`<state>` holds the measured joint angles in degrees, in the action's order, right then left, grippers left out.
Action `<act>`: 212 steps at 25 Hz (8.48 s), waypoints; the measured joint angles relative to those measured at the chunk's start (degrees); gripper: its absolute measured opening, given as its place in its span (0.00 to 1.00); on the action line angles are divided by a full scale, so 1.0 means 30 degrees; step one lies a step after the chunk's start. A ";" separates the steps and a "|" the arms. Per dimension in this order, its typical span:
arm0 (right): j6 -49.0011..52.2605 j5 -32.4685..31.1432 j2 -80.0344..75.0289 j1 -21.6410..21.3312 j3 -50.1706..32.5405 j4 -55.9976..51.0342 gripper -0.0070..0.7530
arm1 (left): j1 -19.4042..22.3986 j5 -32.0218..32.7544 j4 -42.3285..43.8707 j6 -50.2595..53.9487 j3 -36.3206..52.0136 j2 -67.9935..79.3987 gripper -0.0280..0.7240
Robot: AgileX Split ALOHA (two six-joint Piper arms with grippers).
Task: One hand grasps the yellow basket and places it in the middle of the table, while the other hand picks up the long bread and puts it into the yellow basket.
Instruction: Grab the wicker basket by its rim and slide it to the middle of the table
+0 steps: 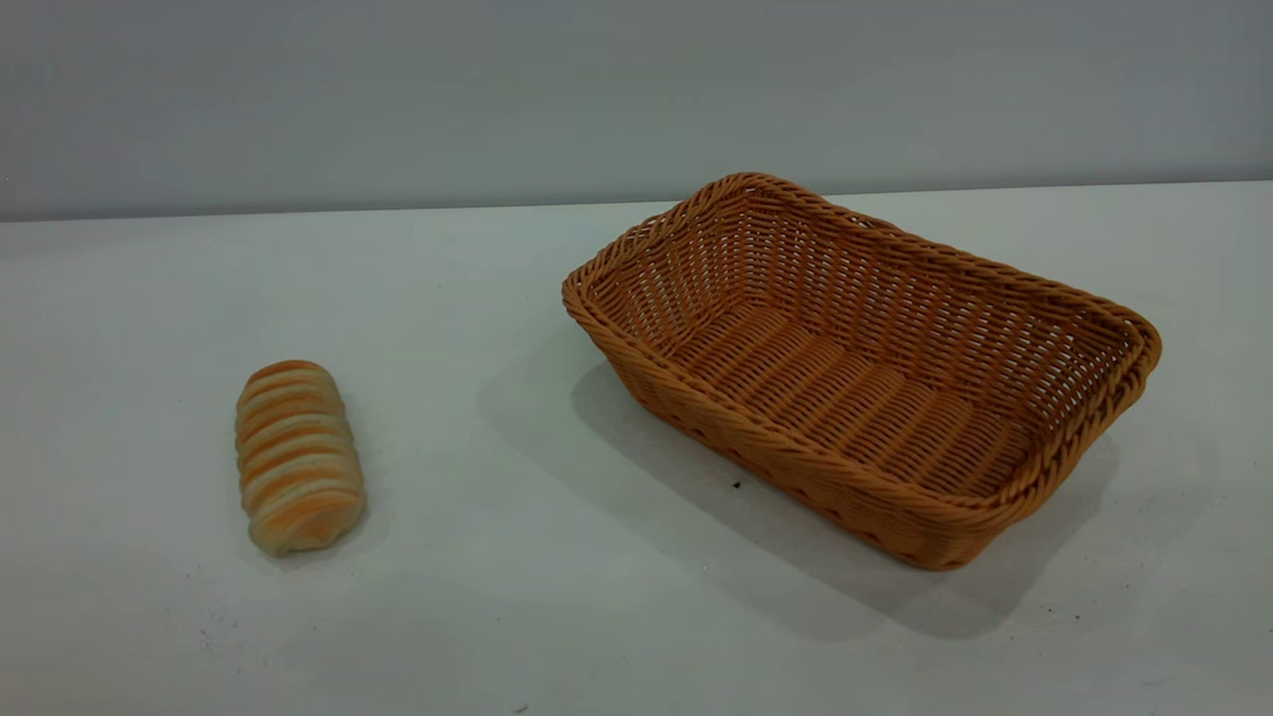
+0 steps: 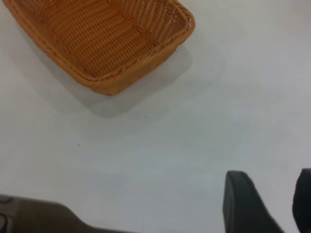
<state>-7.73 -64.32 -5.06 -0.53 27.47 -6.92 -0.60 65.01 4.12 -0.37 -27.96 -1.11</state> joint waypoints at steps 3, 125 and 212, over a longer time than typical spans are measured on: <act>-0.0013 0.0000 0.0000 0.0000 0.0000 0.0000 0.32 | 0.0000 0.0000 0.0000 0.0000 0.0000 0.0000 0.64; -0.2696 1.6665 -3.2766 0.1716 0.4947 -1.3982 0.78 | 0.0000 -1.4471 -2.3255 -2.6413 -1.7896 3.6972 0.55; -0.5235 1.4058 -3.9911 0.5775 1.3010 -1.5937 0.07 | 0.0000 -1.4503 -2.3219 -2.6392 -1.7896 3.6972 0.51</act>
<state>-23.43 -22.15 -124.80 16.80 66.50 -54.73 -0.60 21.50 -65.54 -79.55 -81.65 109.80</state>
